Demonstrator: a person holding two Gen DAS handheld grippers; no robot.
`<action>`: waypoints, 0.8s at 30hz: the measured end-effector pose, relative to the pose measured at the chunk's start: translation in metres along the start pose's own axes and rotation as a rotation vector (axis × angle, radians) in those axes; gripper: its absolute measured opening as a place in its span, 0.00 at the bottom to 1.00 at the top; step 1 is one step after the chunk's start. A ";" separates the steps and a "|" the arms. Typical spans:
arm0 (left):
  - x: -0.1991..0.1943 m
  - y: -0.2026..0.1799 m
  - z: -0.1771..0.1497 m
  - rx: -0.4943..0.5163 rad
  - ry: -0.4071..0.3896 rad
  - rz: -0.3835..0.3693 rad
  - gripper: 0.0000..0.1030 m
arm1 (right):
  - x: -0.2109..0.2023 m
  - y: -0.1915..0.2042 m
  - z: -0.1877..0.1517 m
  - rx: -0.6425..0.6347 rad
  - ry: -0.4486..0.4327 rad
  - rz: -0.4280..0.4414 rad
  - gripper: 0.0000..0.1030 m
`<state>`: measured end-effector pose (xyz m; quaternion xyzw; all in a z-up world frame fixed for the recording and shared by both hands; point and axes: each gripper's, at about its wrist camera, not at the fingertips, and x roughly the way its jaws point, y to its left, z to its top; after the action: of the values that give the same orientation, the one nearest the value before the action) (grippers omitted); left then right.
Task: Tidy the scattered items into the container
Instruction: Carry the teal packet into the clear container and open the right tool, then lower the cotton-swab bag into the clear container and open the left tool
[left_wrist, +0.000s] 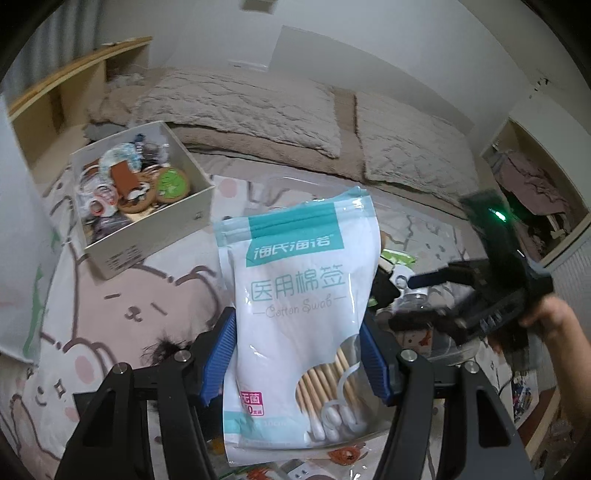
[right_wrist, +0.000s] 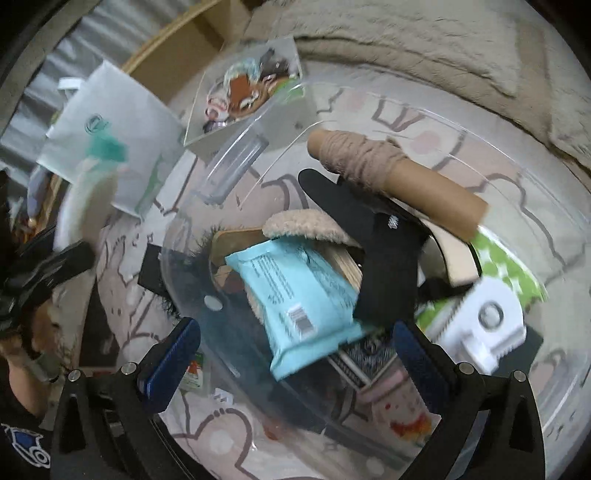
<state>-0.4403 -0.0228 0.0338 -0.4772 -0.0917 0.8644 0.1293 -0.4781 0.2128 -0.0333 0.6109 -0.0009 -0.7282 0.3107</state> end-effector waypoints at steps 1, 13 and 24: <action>0.005 -0.003 0.004 0.006 0.008 -0.010 0.61 | -0.006 -0.002 -0.009 0.018 -0.021 0.001 1.00; 0.067 -0.044 0.044 0.078 0.089 -0.080 0.61 | -0.041 -0.035 -0.089 0.259 -0.206 -0.046 1.00; 0.125 -0.139 0.059 0.121 0.143 -0.208 0.61 | -0.081 -0.054 -0.137 0.381 -0.304 -0.141 1.00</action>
<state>-0.5354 0.1465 0.0043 -0.5167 -0.0789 0.8142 0.2528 -0.3753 0.3456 -0.0165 0.5405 -0.1420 -0.8183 0.1346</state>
